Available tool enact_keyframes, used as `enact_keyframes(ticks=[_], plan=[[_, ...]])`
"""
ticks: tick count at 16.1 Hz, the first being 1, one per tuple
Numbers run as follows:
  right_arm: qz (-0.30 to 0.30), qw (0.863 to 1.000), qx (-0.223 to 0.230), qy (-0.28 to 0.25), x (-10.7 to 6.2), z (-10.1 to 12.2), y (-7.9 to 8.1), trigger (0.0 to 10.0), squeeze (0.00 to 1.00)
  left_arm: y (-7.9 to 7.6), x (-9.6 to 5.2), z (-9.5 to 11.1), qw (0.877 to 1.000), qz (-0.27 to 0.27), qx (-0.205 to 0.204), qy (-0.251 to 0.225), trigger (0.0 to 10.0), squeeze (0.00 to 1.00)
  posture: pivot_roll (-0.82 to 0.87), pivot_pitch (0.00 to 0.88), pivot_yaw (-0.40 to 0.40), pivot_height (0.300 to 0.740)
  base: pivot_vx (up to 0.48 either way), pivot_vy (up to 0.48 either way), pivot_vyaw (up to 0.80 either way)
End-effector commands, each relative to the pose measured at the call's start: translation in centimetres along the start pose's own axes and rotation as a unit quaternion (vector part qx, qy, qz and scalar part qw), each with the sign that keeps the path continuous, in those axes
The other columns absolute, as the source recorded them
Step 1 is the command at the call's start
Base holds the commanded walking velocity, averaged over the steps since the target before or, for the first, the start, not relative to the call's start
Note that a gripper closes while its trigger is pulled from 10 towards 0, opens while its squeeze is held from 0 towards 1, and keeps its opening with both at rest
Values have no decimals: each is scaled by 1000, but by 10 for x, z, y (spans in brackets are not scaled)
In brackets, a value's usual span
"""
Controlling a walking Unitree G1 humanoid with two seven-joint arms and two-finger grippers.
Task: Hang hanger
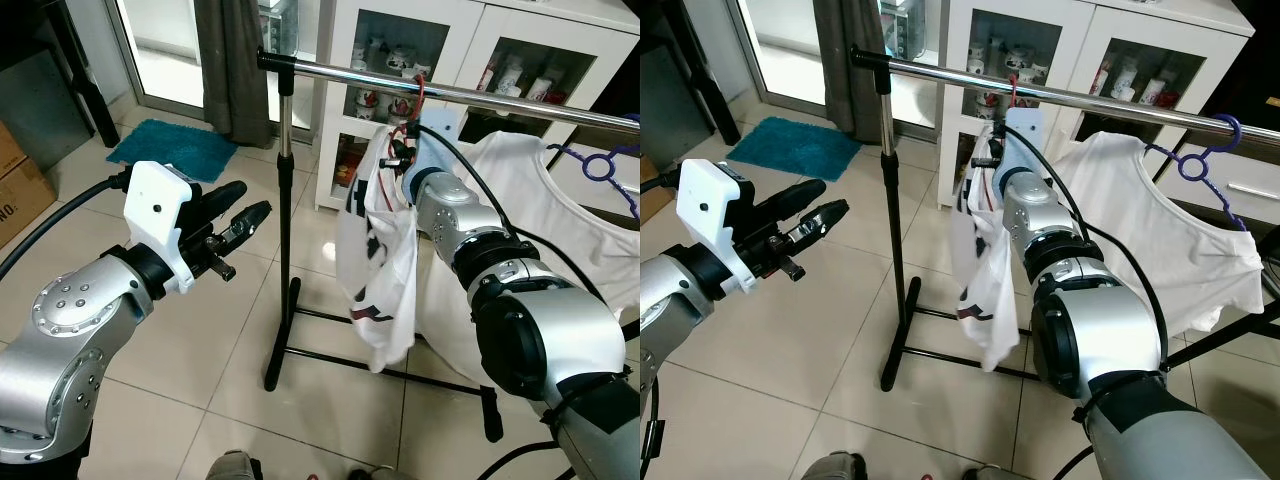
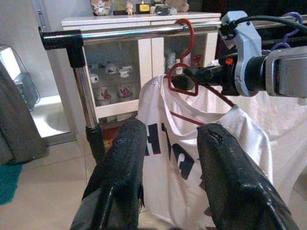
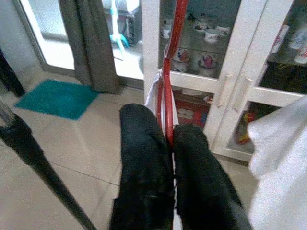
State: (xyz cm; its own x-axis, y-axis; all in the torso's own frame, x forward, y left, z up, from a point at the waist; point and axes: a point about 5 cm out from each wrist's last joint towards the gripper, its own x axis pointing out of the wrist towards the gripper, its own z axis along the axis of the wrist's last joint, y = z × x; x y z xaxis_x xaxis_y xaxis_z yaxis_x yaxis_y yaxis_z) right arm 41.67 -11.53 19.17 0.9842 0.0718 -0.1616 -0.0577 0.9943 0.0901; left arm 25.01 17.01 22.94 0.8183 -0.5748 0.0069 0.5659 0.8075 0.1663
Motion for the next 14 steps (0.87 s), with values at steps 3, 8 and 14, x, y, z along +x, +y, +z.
enact_keyframes(ticks=[3,8,14], plan=[[39,997,-38,-62,-1,21,-4,10000,1000,0,5,-4,1000,3,12,17,10000,0,91,85,-45,740,0,0,0],[121,980,52,-150,-19,21,-13,10000,1000,12,8,-24,996,77,-20,35,10000,0,46,4,-15,740,0,0,0],[81,980,71,-165,-105,-37,-36,10000,0,-4,20,-59,988,134,-68,43,10000,0,-60,0,10,740,0,-114,0]])
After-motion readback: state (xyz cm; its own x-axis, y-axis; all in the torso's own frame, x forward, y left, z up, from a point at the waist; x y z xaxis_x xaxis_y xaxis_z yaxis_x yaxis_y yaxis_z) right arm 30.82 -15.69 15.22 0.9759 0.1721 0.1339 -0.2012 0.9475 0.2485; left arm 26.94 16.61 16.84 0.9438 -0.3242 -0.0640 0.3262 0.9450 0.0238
